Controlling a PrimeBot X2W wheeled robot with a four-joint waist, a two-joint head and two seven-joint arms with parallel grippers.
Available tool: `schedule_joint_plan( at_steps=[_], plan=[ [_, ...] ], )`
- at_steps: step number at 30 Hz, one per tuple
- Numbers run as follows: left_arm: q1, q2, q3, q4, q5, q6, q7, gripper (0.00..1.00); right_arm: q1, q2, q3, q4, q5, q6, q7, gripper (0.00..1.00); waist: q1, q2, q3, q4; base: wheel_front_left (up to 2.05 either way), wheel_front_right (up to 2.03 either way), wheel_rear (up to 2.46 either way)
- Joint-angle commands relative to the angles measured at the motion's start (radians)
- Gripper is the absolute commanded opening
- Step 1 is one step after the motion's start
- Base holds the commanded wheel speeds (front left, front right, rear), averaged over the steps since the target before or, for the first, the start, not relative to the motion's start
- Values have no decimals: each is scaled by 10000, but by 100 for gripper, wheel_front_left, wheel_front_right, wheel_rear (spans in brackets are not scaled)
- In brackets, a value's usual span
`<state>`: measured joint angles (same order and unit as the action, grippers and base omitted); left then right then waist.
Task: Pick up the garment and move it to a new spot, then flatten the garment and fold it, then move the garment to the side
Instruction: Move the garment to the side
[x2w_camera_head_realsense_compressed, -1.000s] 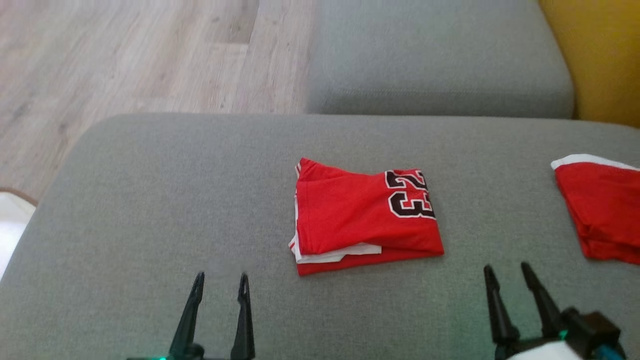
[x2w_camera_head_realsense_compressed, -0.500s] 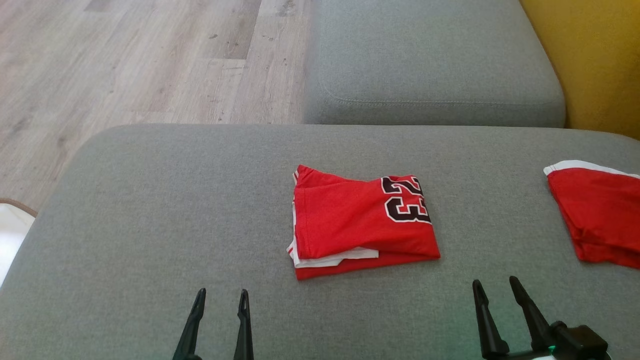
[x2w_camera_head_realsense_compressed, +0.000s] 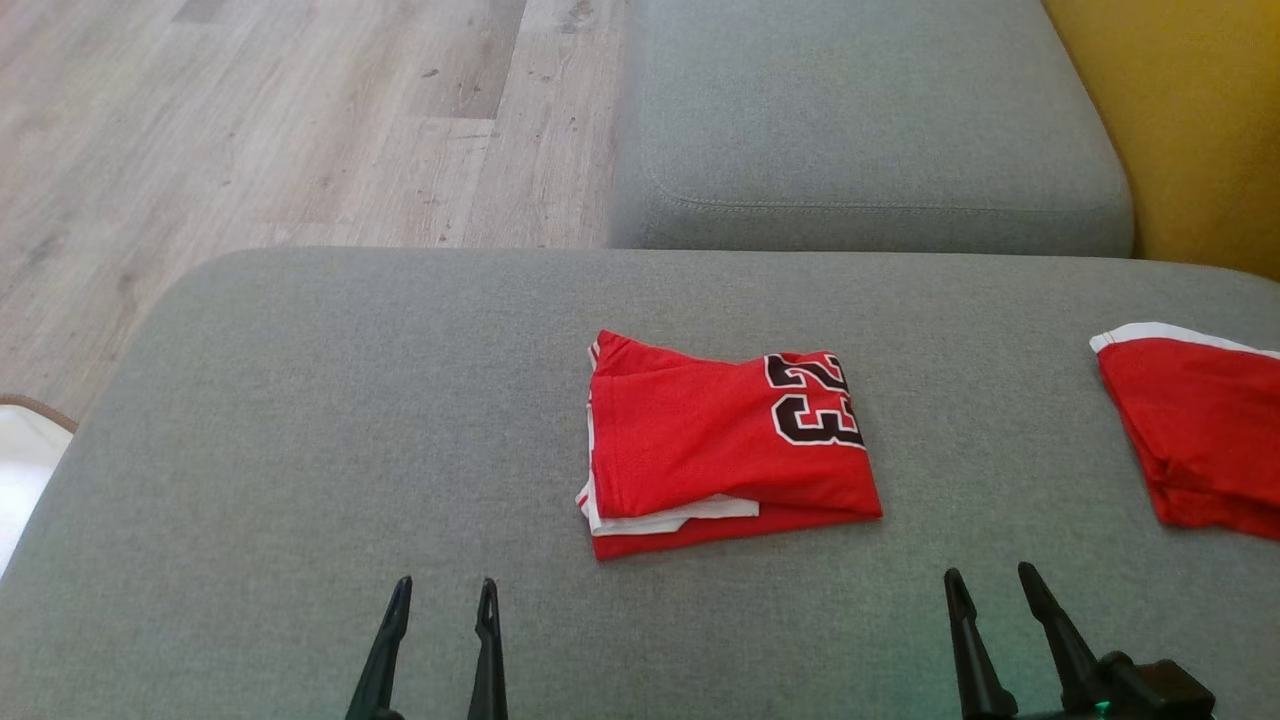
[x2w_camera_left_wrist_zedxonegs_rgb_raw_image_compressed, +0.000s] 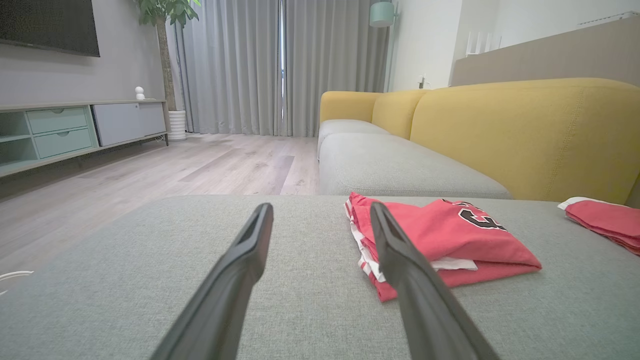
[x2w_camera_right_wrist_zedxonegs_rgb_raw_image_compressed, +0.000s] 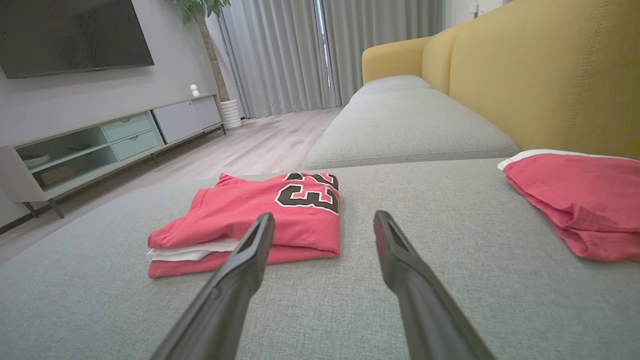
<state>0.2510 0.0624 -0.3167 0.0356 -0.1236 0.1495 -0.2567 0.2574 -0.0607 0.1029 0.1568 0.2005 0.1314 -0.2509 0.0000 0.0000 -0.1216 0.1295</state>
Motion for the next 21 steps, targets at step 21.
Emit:
schedule_joint_plan(
  at_steps=[21],
  plan=[
    [-396,-122,242,-311,94,72,-51,100,-299,-45,121,-344,-147,-7,-108,100,0,0,194,70,0,0,0]
  ],
)
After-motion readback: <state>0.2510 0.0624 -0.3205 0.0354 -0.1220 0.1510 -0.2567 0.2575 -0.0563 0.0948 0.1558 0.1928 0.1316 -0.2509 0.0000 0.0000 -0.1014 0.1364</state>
